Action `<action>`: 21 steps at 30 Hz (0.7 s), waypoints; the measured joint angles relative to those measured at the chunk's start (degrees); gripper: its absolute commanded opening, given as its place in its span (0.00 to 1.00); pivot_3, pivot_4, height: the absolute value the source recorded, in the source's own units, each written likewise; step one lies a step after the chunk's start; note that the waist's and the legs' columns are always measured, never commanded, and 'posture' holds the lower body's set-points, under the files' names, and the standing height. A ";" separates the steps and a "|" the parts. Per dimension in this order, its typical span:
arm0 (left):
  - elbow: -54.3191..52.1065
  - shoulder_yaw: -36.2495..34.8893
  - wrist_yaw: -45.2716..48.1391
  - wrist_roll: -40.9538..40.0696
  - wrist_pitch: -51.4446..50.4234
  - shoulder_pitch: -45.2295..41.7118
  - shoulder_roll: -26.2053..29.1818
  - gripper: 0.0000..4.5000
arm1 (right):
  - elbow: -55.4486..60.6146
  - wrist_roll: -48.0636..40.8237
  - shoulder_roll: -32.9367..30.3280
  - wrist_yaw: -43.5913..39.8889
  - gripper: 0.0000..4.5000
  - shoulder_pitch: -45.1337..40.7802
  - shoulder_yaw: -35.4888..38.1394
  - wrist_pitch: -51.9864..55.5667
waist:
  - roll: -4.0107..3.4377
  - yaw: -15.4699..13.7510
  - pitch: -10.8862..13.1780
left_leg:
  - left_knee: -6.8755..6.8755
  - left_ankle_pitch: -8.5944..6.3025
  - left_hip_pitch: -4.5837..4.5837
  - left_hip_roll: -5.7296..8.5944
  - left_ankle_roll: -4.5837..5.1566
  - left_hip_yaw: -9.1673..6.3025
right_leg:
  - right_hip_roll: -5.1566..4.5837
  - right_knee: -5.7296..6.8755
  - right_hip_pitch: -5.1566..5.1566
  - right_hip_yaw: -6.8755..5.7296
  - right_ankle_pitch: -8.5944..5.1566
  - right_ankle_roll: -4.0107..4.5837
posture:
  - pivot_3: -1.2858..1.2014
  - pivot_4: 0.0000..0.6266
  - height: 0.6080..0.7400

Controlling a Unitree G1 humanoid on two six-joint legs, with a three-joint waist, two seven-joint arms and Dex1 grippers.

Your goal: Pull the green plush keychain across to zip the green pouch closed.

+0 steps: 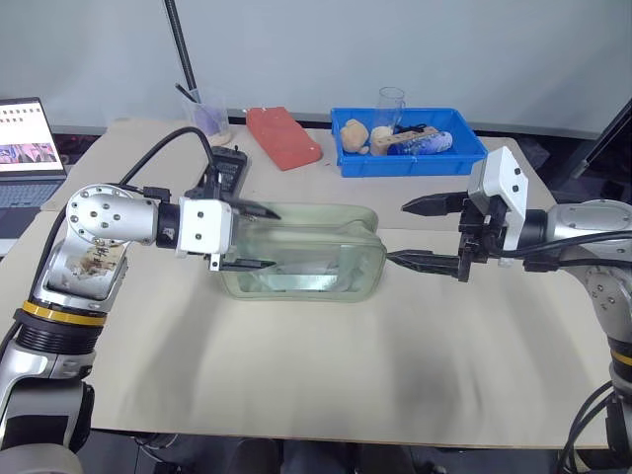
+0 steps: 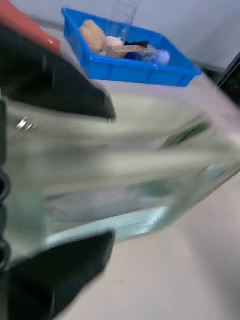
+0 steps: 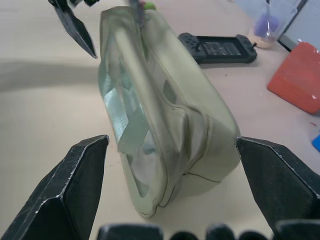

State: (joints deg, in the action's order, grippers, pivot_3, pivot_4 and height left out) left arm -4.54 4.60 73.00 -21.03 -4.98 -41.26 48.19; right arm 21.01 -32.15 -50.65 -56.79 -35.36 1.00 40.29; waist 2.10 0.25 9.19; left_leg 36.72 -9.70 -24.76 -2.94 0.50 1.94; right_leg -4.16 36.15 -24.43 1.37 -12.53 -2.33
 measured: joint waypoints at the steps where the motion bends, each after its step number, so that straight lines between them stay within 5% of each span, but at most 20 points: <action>1: -2.90 -0.89 -0.94 -4.41 -5.80 -1.05 -0.57 0.98 | -1.06 0.65 1.60 0.23 1.00 -0.04 -0.92 -0.92 | 0.02 0.06 0.01 | 0.03 0.00 0.00 0.00 0.00 -0.01 | 0.00 0.00 0.03 0.00 -0.12 -0.23 | 0.52 0.24 1.00; 6: -13.64 -3.23 -3.82 -18.44 -24.19 -3.50 -0.53 0.98 | -7.36 4.99 5.93 0.63 1.00 0.08 -4.70 -5.26 | 0.01 0.44 0.01 | 0.05 0.00 0.04 0.04 0.00 -0.02 | 0.01 0.06 0.06 0.03 -0.11 -0.29 | 0.52 0.24 1.00; 19: -15.62 -3.94 -4.01 -17.98 -27.91 1.89 3.27 1.00 | -11.55 6.11 8.82 -1.88 0.04 0.50 -4.69 -7.53 | 0.00 0.44 0.02 | 0.05 0.00 0.08 0.00 0.00 -0.05 | 0.08 0.06 0.07 0.03 -0.07 -0.20 | 0.52 0.24 1.00; 21: -15.65 -5.11 -4.71 -18.15 -28.75 1.98 3.71 1.00 | -11.55 6.12 8.91 -2.41 0.01 0.50 -4.69 -7.54 | 0.00 0.41 0.02 | 0.05 0.00 0.08 0.00 0.00 -0.05 | 0.08 0.05 0.07 0.03 -0.08 -0.21 | 0.52 0.24 1.00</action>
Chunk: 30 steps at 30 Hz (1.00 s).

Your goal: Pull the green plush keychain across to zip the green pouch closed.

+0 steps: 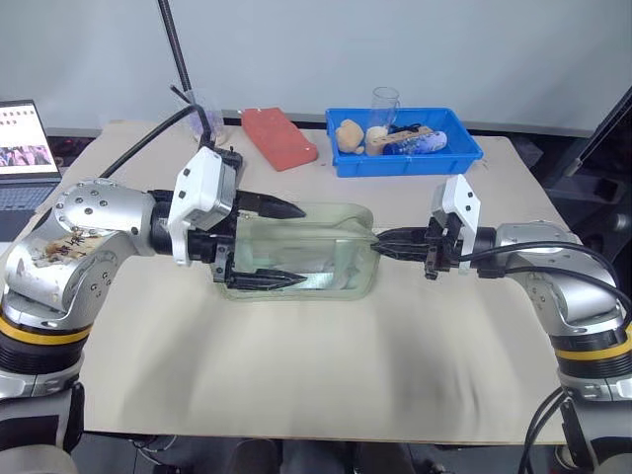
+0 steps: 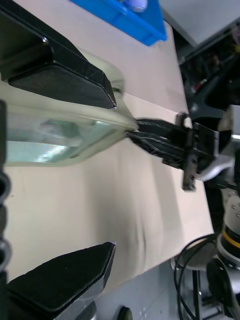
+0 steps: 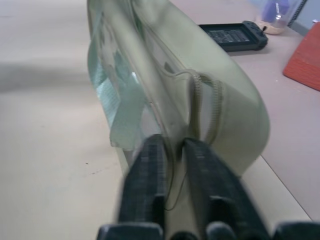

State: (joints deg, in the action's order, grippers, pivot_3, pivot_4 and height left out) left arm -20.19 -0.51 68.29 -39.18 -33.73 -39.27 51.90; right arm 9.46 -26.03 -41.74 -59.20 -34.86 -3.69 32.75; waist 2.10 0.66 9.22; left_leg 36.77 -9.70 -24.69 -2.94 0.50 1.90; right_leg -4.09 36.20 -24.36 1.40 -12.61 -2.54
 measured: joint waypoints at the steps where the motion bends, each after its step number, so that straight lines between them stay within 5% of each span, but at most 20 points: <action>1: 0.37 -1.11 -1.23 -0.51 -1.47 0.00 0.09 1.00 | 0.00 0.00 0.02 -0.33 0.01 0.00 -0.01 0.00 | 0.00 -0.04 0.00 | 0.00 0.00 0.01 0.00 0.00 0.00 | -0.01 0.01 0.01 0.00 0.00 0.00 | 0.52 0.24 1.00; 13: 18.25 -26.01 -19.30 -1.60 -8.71 14.08 -2.57 1.00 | -0.25 2.40 -0.04 -0.74 0.01 0.48 -0.23 -2.04 | -0.02 0.09 0.01 | -0.01 -0.01 0.08 -0.02 -0.01 0.03 | -0.06 0.02 0.02 -0.02 0.08 0.14 | 0.52 0.24 1.00; 30: 23.15 -19.51 -22.21 2.20 -6.04 17.40 -10.39 1.00 | -0.46 2.89 0.29 -0.83 0.01 0.23 -0.33 -2.31 | 0.07 -0.53 0.05 | -0.01 0.00 0.04 0.01 -0.03 0.05 | -0.15 -0.03 0.01 -0.10 0.27 0.44 | 0.52 0.24 1.00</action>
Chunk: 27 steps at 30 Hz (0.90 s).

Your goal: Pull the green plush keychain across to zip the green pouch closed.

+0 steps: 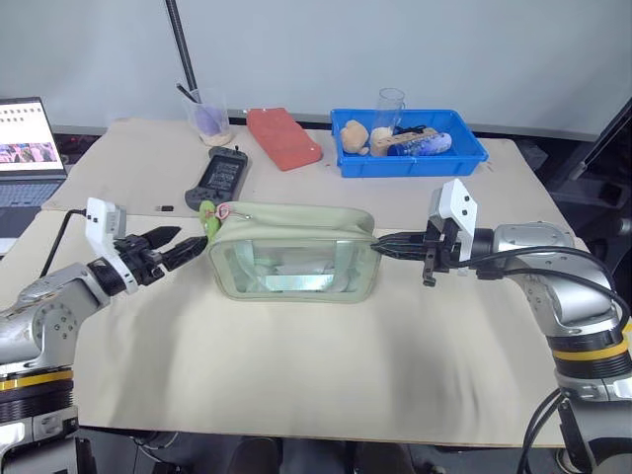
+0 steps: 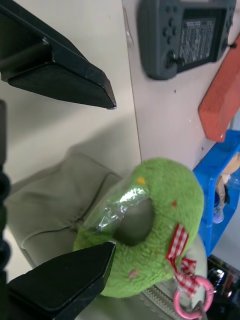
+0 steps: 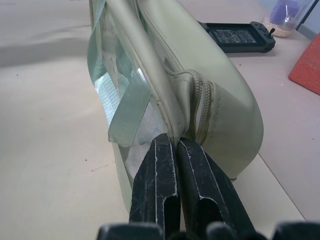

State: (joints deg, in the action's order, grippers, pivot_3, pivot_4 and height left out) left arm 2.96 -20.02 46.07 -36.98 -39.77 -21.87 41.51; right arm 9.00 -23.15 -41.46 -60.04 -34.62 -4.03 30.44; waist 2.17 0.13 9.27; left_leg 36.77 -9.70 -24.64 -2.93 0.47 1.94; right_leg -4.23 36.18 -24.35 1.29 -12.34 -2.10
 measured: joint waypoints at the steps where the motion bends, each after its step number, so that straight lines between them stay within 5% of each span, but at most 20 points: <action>1: 0.37 0.42 0.04 0.28 0.26 -0.73 -0.29 1.00 | 0.07 0.00 -0.03 0.00 0.01 0.00 0.00 0.00 | 0.00 -0.01 0.00 | 0.00 0.00 0.00 0.00 0.00 0.00 | 0.01 0.00 0.00 0.00 0.00 0.00 | 0.52 0.24 1.00; 5: 0.66 1.36 0.90 0.41 0.39 -2.12 -0.75 1.00 | 0.12 0.07 -0.09 0.13 0.01 0.00 0.00 0.00 | 0.00 0.03 0.00 | 0.00 0.00 -0.01 0.00 0.00 0.00 | 0.00 -0.01 0.00 0.00 0.00 -0.01 | 0.52 0.24 1.00; 8: 0.46 1.46 1.55 0.07 -0.02 -2.28 -0.93 0.82 | 0.12 0.11 -0.23 0.16 0.00 0.00 0.00 0.00 | 0.00 0.05 0.00 | 0.00 0.00 -0.01 0.00 0.00 0.00 | 0.01 -0.01 -0.01 0.00 0.00 -0.01 | 0.52 0.24 1.00; 15: 0.21 1.44 1.69 -0.35 -0.10 -2.94 -1.37 0.04 | 0.11 0.62 -0.82 -0.66 0.00 0.00 0.00 -0.01 | 0.01 0.03 0.00 | 0.00 0.00 -0.01 0.01 0.00 0.00 | 0.00 -0.02 0.00 0.00 0.00 -0.01 | 0.52 0.24 1.00; 27: -1.24 -1.00 0.03 -3.82 -3.03 -6.71 0.53 0.02 | -0.64 1.66 -0.78 -1.14 0.00 -0.53 0.00 -0.26 | 0.09 -0.01 0.05 | 0.00 0.00 -0.04 0.00 0.00 -0.02 | 0.00 -0.02 0.00 -0.03 0.00 -0.01 | 0.52 0.24 1.00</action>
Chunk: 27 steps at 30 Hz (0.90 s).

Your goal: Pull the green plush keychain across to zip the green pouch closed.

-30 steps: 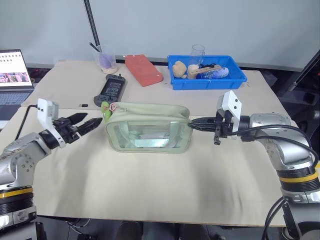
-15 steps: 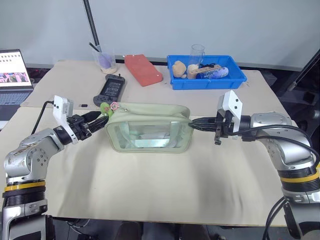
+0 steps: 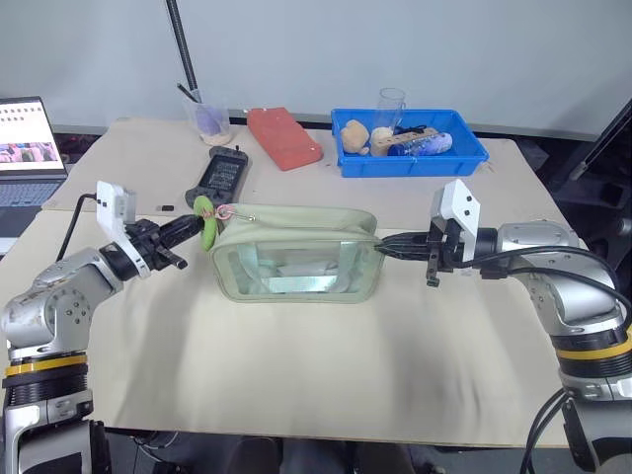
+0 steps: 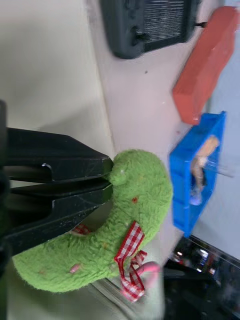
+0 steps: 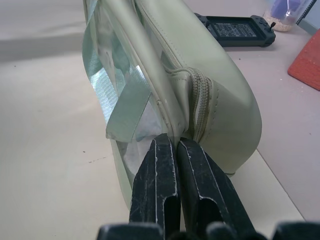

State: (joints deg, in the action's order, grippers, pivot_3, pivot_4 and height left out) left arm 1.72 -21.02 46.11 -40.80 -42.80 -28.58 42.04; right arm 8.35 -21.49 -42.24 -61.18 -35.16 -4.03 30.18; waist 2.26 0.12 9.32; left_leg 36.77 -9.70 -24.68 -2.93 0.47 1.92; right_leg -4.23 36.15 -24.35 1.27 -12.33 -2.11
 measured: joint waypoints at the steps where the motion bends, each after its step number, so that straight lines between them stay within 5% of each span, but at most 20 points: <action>1: -1.20 0.44 0.25 -0.07 -0.65 -1.48 1.20 0.02 | -0.05 0.02 0.00 -0.03 0.00 -0.05 0.01 -0.03 | 0.05 -0.03 0.03 | 0.00 0.00 -0.02 0.00 0.00 0.00 | 0.00 -0.01 -0.01 0.00 0.00 0.00 | 0.52 0.24 1.00; 6: -8.70 8.10 2.44 1.72 -1.57 -8.90 5.18 0.02 | -0.59 0.08 0.12 -0.20 0.00 -0.48 -0.10 -0.21 | 0.03 -0.03 0.03 | 0.00 0.00 0.01 0.09 0.00 0.03 | -0.06 -0.08 0.05 0.03 -0.01 -0.02 | 0.52 0.24 1.00; 14: -9.58 17.43 6.47 7.53 1.09 -9.03 5.32 0.02 | -0.63 0.08 0.37 -0.07 0.00 -0.54 -0.38 -0.28 | 0.03 0.21 0.03 | -0.01 0.00 -0.01 0.02 0.00 0.00 | 0.04 -0.02 0.00 0.03 -0.01 -0.01 | 0.52 0.24 1.00; 17: -7.85 17.88 6.99 9.26 2.67 -10.09 5.30 0.22 | -0.55 0.09 0.37 0.11 0.00 -0.54 -0.37 -0.28 | 0.03 0.18 0.03 | 0.00 0.00 -0.01 0.02 0.01 0.00 | 0.03 -0.03 0.01 0.03 -0.01 -0.02 | 0.52 0.24 1.00; 25: -7.21 16.47 9.98 8.97 2.11 -12.14 8.48 0.99 | -0.45 0.09 0.74 0.42 0.00 -0.31 -0.37 -0.28 | 0.03 0.54 0.04 | -0.01 0.00 -0.02 0.02 0.01 0.00 | 0.04 -0.03 -0.02 0.03 -0.03 -0.04 | 0.52 0.24 1.00; 27: -7.90 15.05 10.96 8.37 0.84 -12.22 11.05 0.99 | -0.63 0.28 1.11 0.48 0.00 -0.34 -0.39 -0.42 | 0.03 0.67 0.04 | -0.01 -0.01 -0.02 0.01 0.01 0.00 | 0.04 -0.03 -0.02 0.03 -0.03 -0.04 | 0.52 0.24 1.00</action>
State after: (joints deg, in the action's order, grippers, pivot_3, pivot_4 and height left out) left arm -6.18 -5.96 57.06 -32.43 -41.96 -40.80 53.09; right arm 7.73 -21.21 -41.13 -60.70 -35.49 -4.42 29.76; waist 2.29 0.79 9.36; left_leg 36.76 -9.71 -24.70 -2.92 0.48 1.92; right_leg -4.19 36.13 -24.37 1.30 -12.36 -2.15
